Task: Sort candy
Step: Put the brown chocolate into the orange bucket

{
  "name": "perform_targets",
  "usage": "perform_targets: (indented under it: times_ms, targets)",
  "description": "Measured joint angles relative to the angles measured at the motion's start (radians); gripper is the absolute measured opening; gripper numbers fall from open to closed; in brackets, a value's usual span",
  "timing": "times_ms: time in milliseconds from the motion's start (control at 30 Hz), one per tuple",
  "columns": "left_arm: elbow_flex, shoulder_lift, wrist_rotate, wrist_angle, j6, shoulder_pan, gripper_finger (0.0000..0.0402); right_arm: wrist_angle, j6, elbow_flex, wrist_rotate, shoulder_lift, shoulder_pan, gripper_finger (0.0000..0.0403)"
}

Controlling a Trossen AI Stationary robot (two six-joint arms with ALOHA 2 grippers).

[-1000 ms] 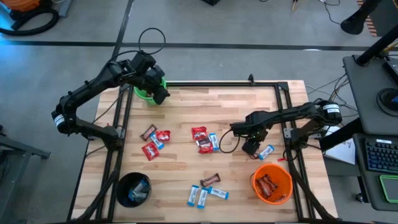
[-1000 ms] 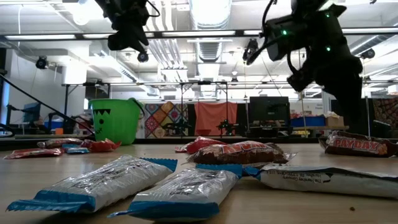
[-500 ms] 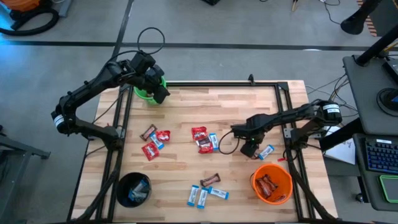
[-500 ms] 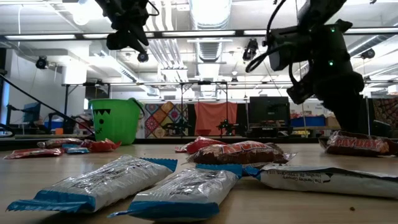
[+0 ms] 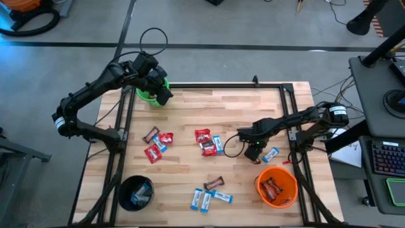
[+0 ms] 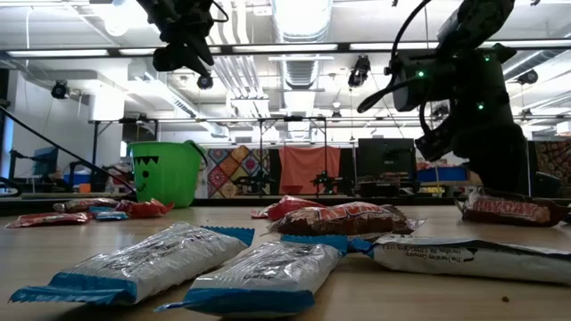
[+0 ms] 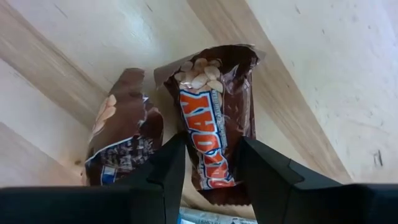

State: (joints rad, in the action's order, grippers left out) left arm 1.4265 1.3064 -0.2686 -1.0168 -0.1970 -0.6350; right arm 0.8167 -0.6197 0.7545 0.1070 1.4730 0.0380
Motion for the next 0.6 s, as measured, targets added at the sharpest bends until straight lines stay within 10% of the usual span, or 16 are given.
perform_targets:
  times_ms: [600]
  targets:
    - [0.0, 0.0, 0.0, 0.007, 0.0, 0.0, 0.0123, 0.002, -0.063, -0.01, 0.0, -0.004, 0.0, 0.0021]
